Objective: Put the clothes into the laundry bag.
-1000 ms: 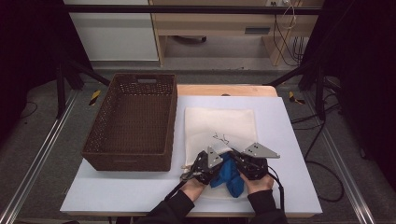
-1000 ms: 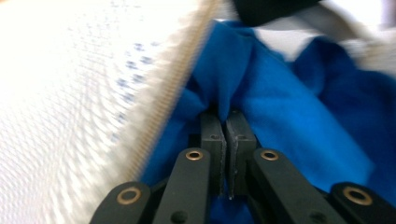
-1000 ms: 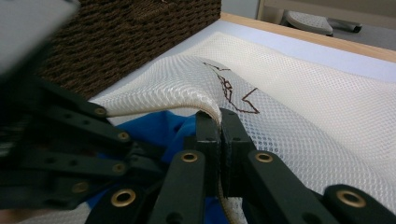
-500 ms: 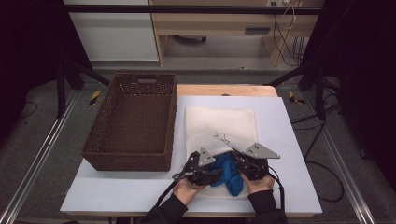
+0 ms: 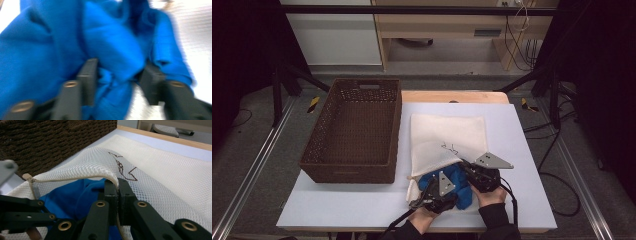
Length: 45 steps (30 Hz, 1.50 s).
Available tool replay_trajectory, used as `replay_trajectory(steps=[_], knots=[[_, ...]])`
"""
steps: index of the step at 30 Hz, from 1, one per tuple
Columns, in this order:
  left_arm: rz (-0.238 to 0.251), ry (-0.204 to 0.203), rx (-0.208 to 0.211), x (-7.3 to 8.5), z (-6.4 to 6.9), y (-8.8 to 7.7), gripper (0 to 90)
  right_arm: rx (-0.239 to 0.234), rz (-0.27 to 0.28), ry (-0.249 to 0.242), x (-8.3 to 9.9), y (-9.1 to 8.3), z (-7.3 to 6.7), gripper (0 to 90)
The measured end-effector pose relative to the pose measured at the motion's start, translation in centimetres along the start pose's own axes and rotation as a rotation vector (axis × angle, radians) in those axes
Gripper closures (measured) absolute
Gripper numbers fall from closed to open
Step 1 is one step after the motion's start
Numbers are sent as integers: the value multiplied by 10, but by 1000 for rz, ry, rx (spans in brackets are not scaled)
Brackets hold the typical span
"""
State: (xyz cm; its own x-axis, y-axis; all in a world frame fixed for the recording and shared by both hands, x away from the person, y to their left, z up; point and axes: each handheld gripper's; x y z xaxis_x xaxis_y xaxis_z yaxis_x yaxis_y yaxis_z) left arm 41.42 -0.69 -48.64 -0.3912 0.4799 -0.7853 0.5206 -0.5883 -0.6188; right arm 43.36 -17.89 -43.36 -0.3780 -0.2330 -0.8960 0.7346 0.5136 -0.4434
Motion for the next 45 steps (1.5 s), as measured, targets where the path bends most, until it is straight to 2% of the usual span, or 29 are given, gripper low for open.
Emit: replay_trajectory(steps=[2, 4, 5, 9, 12, 14, 16, 18, 20, 23, 27, 28, 30, 31, 32, 36, 38, 42, 45], knots=[[-6, -26, -16, -2, -2, 1, 724, 3, -2, 8, 0, 1, -1, 876], [-24, -39, -33, -6, -2, 0, 769, 0, -7, 6, -1, 1, -1, 878], [-18, -25, -52, -10, -1, -1, 779, 0, -7, 6, -1, 1, -1, 879], [19, 1, -71, -23, -4, 2, 787, 2, 8, 5, -3, -2, -2, 880], [25, -18, -103, -27, -13, 14, 788, 4, 27, 11, -4, -4, -1, 880], [17, -15, -137, -27, -18, 22, 787, 5, 30, 14, -4, -5, 0, 880], [2, -33, -157, -25, -25, 31, 782, 2, 30, 15, -4, -5, 0, 880], [13, -50, -142, -26, -27, 30, 772, 3, 28, 14, -4, -4, 0, 880], [17, -38, -130, -25, -26, 29, 727, 6, 26, 12, -4, -3, 0, 880], [36, -56, -80, -22, -25, 18, 588, 10, 23, 14, -3, -3, 0, 880], [88, -60, -33, -19, -19, -6, 475, 12, 26, 11, -3, -2, 0, 880], [105, -49, -25, -18, -17, -13, 462, 14, 27, 11, -3, -2, 0, 880], [102, -28, -22, -16, -13, -17, 429, 14, 26, 12, -3, -3, 0, 880], [92, -25, -3, -16, -12, -16, 416, 14, 26, 13, -3, -3, 0, 880], [89, -22, -2, -15, -11, -14, 413, 11, 25, 13, -3, -2, 0, 879], [34, -51, 16, -16, -11, 6, 415, 11, 22, 13, -3, -2, 0, 879], [19, -52, 3, -17, -10, 15, 470, 9, 20, 18, -3, -2, 0, 880], [-13, -62, -41, -22, -11, 28, 639, 7, 16, 21, -3, -1, 1, 880], [-20, -82, -41, -26, -15, 30, 771, 11, 12, 21, -3, -1, 1, 881]])
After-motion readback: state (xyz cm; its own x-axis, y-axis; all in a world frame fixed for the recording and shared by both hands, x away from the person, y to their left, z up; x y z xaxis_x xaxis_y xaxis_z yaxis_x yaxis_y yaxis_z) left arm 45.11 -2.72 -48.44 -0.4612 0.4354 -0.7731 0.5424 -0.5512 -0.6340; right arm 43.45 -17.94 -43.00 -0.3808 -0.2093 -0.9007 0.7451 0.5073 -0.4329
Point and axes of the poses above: each handheld gripper's, and its own axes: y roughly forward along the jaws, x roughly out of its underside, z roughly to its right
